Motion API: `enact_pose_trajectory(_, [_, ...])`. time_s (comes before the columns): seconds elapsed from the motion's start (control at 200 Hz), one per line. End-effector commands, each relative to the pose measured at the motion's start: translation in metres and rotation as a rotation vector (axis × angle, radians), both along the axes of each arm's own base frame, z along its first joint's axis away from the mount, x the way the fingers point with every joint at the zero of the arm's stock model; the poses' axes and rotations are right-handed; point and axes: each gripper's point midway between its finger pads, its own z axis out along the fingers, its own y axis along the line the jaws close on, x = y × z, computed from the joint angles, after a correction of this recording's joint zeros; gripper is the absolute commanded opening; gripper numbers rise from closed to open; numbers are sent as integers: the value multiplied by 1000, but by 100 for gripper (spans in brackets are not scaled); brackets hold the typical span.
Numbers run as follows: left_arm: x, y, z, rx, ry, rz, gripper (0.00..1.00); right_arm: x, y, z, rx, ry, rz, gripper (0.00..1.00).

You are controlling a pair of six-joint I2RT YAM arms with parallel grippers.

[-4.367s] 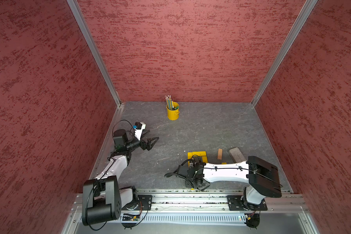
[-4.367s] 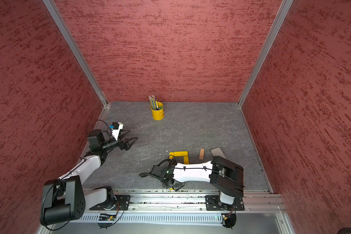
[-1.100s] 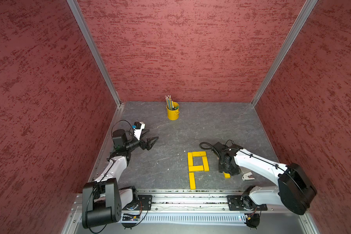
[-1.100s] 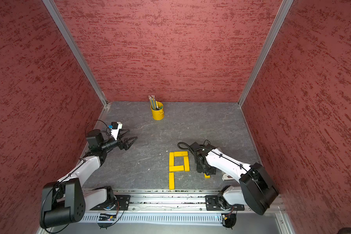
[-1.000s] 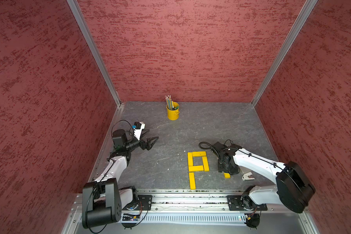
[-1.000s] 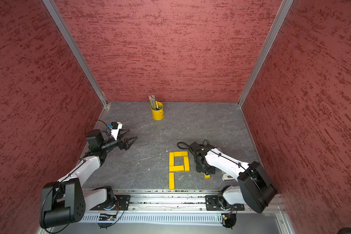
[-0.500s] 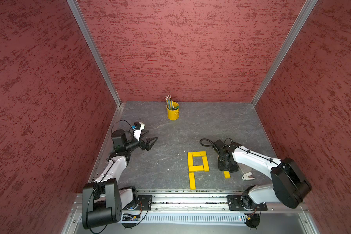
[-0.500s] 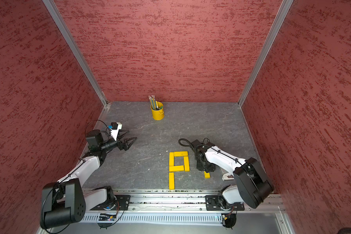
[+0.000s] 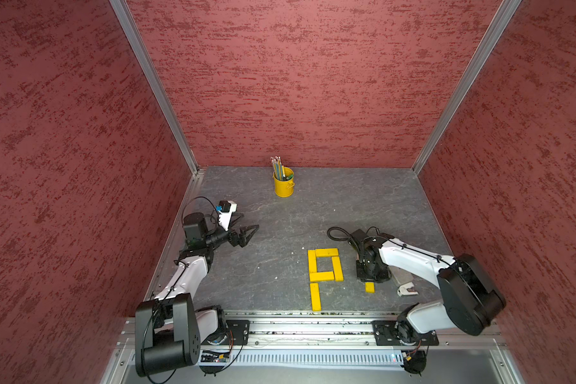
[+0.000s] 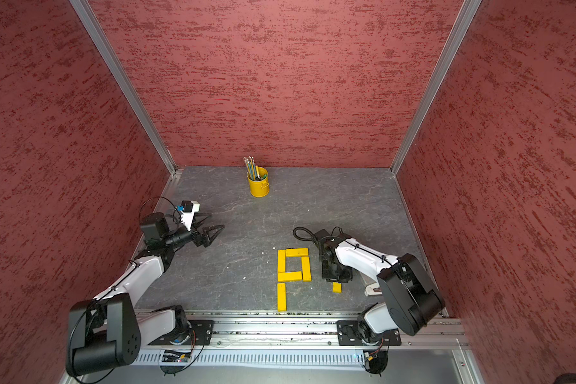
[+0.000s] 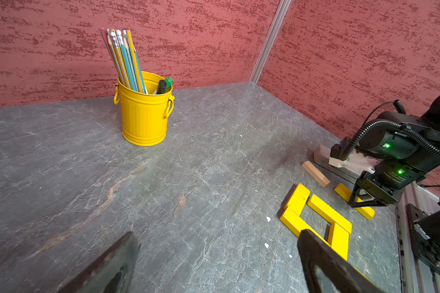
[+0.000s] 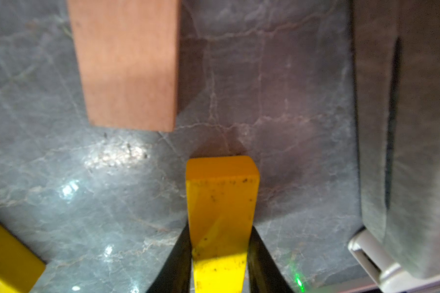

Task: Assemble the number 8 with building blocks
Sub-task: Pick up the building block from the center of the board, then assemble the building block at the center of the board.

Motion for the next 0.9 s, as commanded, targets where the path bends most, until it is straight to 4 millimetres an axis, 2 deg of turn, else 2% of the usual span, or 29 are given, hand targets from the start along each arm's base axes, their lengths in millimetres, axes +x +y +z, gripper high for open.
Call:
enact_pose_trajectory(0.0, [3, 4, 11, 15, -38, 6, 100, -11, 6, 4, 56, -10, -43, 19])
enact_pose_trajectory(0.06, [3, 4, 10, 14, -35, 8, 100, -12, 9, 13, 77, -51, -68, 18])
enact_pose_trajectory(0.175, [4, 3, 8, 7, -30, 2, 100, -16, 35, 29, 178, -124, -37, 17])
enact_pose_trajectory(0.336, [4, 2, 8, -2, -28, -7, 100, -33, 67, 29, 221, -131, 76, 16])
enact_pose_trajectory(0.461, [4, 2, 10, 0, -34, -4, 100, -41, 84, 30, 227, -143, 148, 17])
enact_pose_trajectory(0.766, [4, 3, 5, 5, -26, -3, 100, -62, 88, 29, 224, -150, 213, 17])
enact_pose_trajectory(0.892, [5, 3, 4, 2, -23, -5, 100, -70, 89, 22, 197, -131, 241, 18])
